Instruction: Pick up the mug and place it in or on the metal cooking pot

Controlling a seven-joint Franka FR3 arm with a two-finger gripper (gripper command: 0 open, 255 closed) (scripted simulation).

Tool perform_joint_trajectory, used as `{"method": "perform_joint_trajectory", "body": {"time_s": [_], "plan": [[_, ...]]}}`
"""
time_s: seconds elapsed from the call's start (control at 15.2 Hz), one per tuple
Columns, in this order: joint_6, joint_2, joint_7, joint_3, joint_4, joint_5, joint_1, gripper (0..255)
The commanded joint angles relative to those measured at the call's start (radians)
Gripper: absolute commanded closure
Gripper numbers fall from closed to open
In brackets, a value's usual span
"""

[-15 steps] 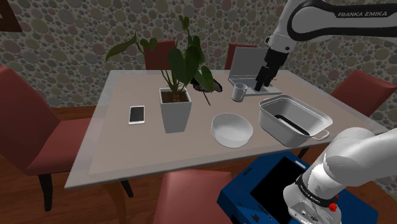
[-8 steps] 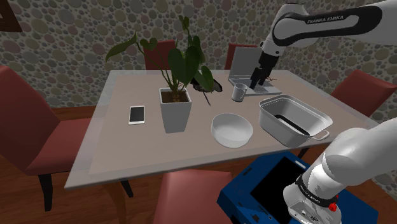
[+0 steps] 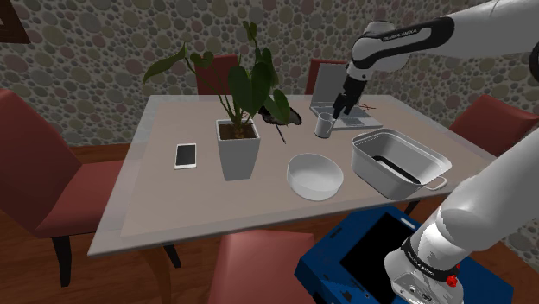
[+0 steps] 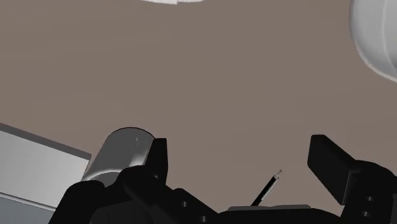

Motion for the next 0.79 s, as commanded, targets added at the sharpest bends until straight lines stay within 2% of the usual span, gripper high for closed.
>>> {"method": "perform_joint_trajectory", "body": {"time_s": [0.0, 0.4, 0.73], "plan": [[0.02, 0.064, -0.033, -0.019, 0.043, 0.02, -0.008, 0], [0.051, 0.286, -0.136, -0.058, 0.223, 0.107, -0.05, 0], [0.042, 0.478, -0.206, -0.064, 0.412, 0.185, -0.109, 0]]}}
